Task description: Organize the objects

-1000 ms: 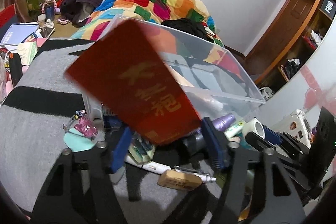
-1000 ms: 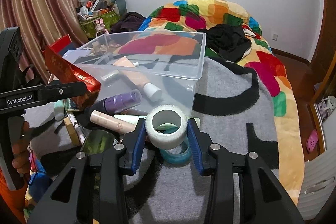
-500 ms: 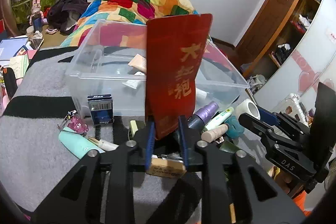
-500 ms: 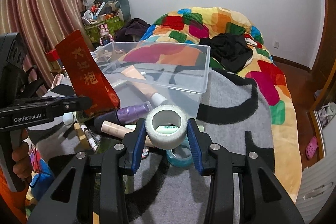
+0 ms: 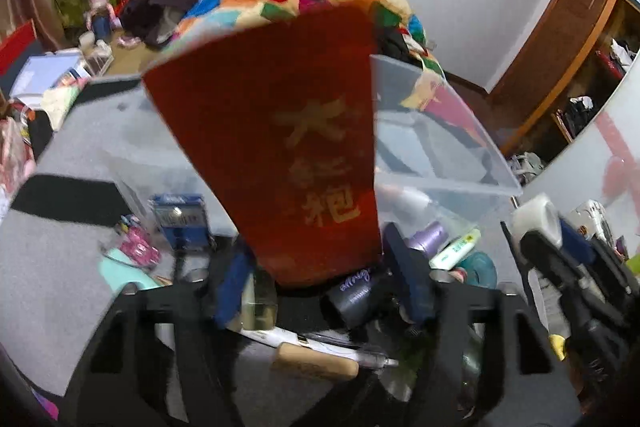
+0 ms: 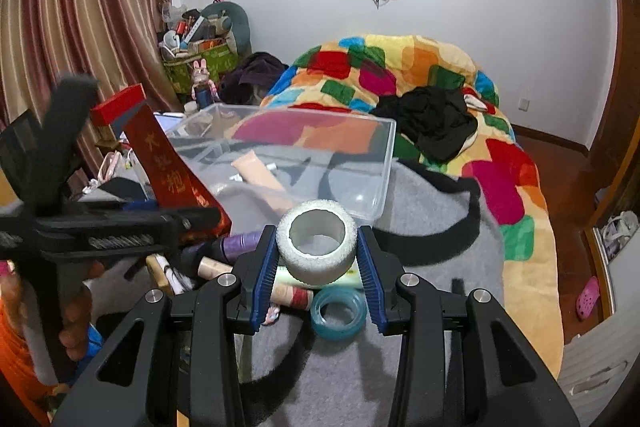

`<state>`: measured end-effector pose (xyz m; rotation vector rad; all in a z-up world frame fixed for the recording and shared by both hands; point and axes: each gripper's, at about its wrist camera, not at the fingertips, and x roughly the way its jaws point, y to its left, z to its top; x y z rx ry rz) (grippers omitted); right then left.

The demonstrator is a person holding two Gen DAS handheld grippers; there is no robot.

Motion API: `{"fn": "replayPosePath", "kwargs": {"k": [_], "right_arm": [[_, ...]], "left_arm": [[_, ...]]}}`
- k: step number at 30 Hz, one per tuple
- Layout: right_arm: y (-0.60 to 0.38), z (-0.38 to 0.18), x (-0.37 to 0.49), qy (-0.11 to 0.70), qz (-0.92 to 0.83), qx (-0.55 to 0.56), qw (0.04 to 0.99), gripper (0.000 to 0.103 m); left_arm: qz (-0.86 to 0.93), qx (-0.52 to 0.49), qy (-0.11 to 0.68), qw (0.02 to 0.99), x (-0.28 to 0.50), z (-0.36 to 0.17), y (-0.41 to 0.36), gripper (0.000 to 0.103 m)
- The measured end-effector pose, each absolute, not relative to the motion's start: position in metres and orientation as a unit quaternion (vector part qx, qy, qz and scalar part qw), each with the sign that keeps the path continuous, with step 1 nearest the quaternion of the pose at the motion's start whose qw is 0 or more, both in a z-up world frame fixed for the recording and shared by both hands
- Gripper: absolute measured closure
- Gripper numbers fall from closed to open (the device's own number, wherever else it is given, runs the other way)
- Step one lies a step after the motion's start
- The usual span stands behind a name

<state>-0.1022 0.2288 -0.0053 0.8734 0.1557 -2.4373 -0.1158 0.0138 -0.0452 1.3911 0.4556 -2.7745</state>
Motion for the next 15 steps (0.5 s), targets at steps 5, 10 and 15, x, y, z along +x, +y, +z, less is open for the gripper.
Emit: {"fn": "replayPosePath", "kwargs": {"k": [5, 10, 15], "right_arm": [[0.229, -0.004, -0.105, 0.058, -0.905, 0.322, 0.271, 0.067], [0.228, 0.001, -0.115, 0.054, -0.908, 0.319, 0.266, 0.067], [0.222, 0.013, -0.131, 0.048, -0.911, 0.313, 0.264, 0.067]], "left_arm": [[-0.895, 0.429, 0.125, 0.002, -0.105, -0.041, 0.02, 0.045], [-0.91, 0.399, 0.109, -0.011, -0.087, -0.019, 0.021, 0.045], [-0.93, 0.356, 0.094, -0.014, -0.077, 0.016, 0.016, 0.045]]}}
